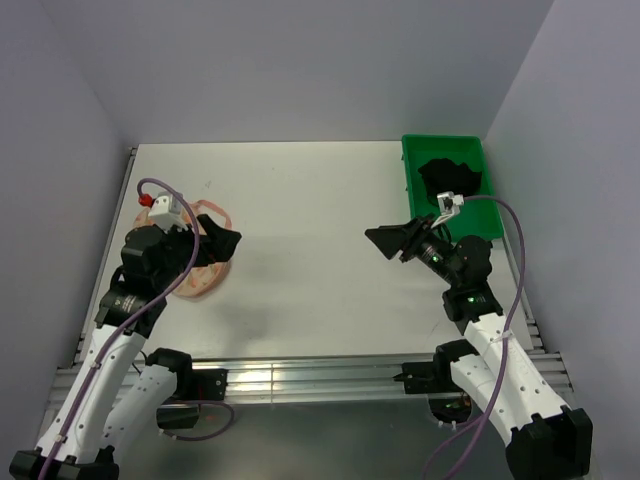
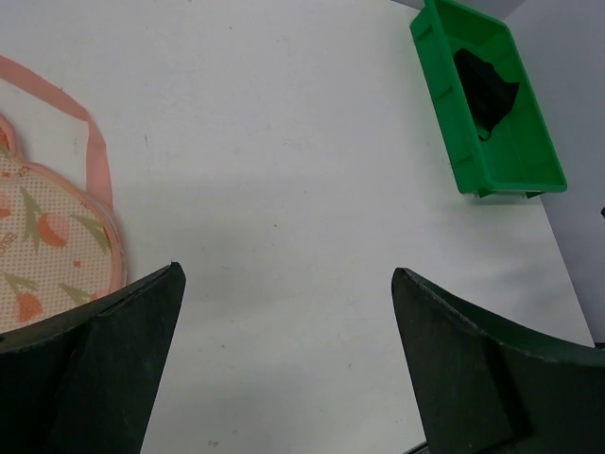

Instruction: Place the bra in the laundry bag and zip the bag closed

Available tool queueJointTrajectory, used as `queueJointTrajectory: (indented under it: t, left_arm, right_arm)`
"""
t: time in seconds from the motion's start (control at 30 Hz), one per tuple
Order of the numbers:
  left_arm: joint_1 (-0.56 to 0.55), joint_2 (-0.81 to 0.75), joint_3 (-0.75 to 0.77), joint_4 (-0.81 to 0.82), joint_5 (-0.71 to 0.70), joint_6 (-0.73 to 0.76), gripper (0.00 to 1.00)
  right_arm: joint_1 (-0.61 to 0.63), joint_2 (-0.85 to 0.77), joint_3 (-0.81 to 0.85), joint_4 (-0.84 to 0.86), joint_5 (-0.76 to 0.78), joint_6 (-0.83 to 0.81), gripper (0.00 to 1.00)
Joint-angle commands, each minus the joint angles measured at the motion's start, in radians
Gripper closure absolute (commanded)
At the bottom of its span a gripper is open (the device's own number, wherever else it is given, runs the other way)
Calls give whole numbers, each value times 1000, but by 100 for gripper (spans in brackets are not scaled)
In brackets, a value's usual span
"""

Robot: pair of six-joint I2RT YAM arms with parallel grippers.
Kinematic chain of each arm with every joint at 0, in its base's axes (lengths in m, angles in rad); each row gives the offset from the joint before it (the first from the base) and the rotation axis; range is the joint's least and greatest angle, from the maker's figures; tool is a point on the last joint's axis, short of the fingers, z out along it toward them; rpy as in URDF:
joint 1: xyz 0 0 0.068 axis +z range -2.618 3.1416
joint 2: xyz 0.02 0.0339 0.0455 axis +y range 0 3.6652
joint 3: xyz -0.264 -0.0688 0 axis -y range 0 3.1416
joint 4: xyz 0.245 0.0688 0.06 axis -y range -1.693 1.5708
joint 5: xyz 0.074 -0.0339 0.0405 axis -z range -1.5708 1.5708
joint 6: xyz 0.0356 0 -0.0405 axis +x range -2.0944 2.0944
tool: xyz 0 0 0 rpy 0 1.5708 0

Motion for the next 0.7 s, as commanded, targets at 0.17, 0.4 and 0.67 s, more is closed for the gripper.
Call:
queueJointTrajectory:
  t: [0.17, 0.4, 0.67]
  left_arm:
    - [-3, 104, 89, -14, -152, -29, 1]
    - [-3, 238, 112, 12, -259, -136, 20]
    - [-26, 472, 126, 76, -366, -218, 49]
  right_arm:
    - [66, 6, -2, 30, 68, -4, 28]
    - [167, 31, -25, 18, 160, -35, 32]
    - [245, 43, 18, -119, 228, -154, 37]
